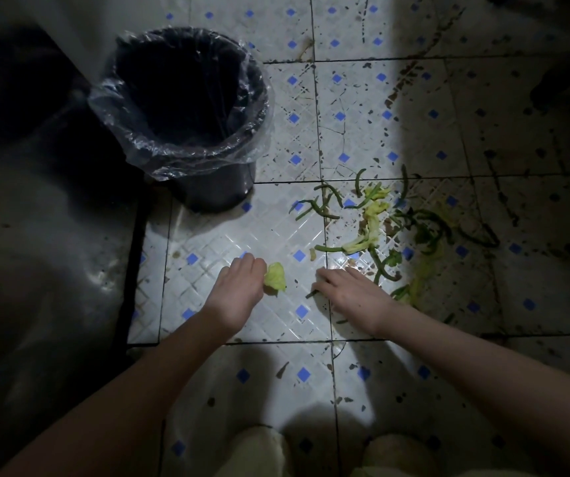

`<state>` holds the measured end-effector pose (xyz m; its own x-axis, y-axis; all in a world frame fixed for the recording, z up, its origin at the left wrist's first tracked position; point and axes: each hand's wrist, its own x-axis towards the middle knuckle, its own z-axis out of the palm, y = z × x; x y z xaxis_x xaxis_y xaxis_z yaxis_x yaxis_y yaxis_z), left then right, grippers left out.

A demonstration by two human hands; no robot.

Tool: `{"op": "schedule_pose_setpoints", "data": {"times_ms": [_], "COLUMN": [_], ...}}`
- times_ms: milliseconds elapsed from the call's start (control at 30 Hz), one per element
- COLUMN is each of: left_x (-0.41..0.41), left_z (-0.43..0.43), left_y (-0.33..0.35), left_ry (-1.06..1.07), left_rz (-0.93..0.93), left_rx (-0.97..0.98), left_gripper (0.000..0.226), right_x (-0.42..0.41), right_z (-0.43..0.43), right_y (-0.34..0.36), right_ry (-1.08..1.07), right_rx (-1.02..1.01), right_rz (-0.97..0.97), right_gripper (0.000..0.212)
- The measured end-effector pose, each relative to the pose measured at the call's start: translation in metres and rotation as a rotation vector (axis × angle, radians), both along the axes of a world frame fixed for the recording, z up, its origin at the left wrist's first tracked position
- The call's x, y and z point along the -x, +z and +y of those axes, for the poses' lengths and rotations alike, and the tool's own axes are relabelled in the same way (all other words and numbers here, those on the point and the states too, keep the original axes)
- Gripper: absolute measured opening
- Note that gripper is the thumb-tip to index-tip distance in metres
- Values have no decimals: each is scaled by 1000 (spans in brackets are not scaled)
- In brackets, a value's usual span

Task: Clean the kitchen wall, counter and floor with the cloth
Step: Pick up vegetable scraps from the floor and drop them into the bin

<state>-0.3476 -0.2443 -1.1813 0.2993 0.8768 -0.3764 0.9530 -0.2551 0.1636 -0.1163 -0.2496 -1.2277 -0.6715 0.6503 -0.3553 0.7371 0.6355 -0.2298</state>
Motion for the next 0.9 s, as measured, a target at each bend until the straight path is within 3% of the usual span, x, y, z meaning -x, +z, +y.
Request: {"op": "schedule_pose_setpoints", "data": {"times_ms": [200,367,700,900], "left_x": [-2,-4,-1,5], "left_z": [1,2,-3,-4], "left_y": [-3,-3,11,21], "left_ry": [-6,-7,-8,-6], "left_rz": [-36,-64,-49,-47], "left_rx": [-36,-56,-61,-86], "left_gripper": [29,20,28,32], "right_x": [-4,0,5,7], "right_z": [-5,-3,-6,-9], "right_y": [2,2,1,3], "right_ry": [-206,-186,2,-3], "right_rx": [-24,-1,-18,-21], "right_rz": [24,-19,-148,-184], "right_gripper": [52,56,56,57]}}
